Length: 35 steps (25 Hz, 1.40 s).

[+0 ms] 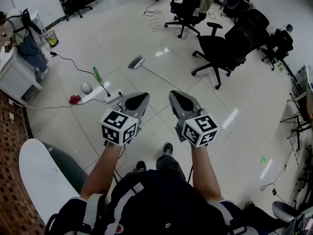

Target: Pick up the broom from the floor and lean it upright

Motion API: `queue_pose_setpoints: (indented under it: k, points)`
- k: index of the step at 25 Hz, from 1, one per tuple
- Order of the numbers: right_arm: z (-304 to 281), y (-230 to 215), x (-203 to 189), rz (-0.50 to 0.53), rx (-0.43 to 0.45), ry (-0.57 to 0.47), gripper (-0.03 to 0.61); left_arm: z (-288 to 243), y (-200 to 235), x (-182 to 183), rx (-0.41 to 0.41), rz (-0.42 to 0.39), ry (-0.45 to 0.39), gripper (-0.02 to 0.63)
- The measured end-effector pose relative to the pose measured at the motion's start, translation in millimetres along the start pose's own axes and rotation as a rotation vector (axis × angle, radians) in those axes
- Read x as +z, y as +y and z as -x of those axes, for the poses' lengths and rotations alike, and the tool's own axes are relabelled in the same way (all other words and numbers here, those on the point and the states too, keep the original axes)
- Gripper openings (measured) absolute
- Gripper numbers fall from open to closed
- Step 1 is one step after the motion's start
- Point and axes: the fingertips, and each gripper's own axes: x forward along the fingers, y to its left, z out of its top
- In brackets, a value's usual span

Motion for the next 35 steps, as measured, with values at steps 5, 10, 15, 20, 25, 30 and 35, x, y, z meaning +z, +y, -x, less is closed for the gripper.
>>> queue_pose_setpoints:
  k: [5, 10, 15, 20, 25, 30, 35]
  points:
    - [0, -49, -2, -0.008, -0.015, 0.007, 0.005, -45, 1, 1, 0.001, 0.0, 0.012, 0.0]
    - [0, -101, -2, 0.039, -0.034, 0.033, 0.005, -96, 4, 4, 0.011, -0.007, 0.026, 0.0]
    - [-3, -155, 4, 0.087, -0.035, 0.047, 0.005, -145, 3, 8, 0.018, -0.012, 0.042, 0.0]
    - [-9, -201, 10, 0.081, -0.023, 0.05, 0.005, -187, 3, 23, 0.024, -0.027, 0.042, 0.0]
    - [-20, -235, 13, 0.059, -0.049, 0.053, 0.005, -223, 6, 29, -0.013, -0.044, 0.073, 0.0]
    - [-43, -251, 8, 0.051, -0.104, 0.066, 0.005, -247, 30, 29, -0.067, -0.051, 0.078, 0.0]
    - [-70, -273, 4, 0.036, -0.224, 0.081, 0.005, -278, 65, 23, -0.172, -0.057, 0.093, 0.002]
